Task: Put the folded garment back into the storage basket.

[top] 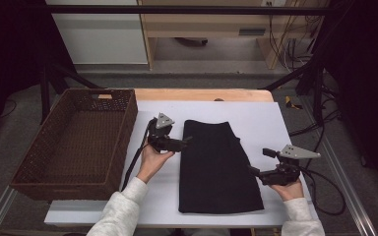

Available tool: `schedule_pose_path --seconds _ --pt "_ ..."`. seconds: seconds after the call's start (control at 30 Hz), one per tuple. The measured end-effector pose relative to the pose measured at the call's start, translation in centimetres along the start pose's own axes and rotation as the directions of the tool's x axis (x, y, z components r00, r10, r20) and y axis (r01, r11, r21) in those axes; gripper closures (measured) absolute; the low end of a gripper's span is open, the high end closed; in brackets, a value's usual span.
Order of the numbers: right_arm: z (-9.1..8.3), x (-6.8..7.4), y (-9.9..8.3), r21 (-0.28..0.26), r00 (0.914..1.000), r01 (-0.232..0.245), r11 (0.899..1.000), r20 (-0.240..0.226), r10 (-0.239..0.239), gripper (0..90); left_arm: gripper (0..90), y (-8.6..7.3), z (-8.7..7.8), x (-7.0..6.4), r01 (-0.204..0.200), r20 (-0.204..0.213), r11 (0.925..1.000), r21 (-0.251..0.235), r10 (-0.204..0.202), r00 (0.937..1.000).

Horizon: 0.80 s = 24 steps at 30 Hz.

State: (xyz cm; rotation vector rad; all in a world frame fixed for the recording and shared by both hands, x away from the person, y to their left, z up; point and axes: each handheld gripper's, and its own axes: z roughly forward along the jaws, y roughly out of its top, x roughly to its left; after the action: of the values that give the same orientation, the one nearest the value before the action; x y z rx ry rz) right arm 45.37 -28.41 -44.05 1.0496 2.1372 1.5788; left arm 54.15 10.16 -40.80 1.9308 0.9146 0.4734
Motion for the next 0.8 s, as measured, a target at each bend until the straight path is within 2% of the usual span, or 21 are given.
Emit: schedule_pose_path --seconds 0.23,0.43,0.8 --pt "0.0 0.0 0.0 0.001 1.0 0.0 1.0 0.001 0.0 0.3 0.0 0.0 1.3 0.1 0.009 -0.009 0.9997 0.02 -0.009 0.9999" --pt "0.0 0.0 0.0 0.0 1.0 -0.005 1.0 0.0 0.005 0.3 0.2 -0.2 2.4 0.6 0.013 -0.042 0.9989 0.045 -0.011 0.9991" --pt "0.2 -0.1 -0.1 0.009 1.0 -0.004 1.0 -0.002 0.004 0.3 1.7 -0.7 4.1 1.5 0.049 -0.059 0.9963 0.071 -0.045 0.9972"
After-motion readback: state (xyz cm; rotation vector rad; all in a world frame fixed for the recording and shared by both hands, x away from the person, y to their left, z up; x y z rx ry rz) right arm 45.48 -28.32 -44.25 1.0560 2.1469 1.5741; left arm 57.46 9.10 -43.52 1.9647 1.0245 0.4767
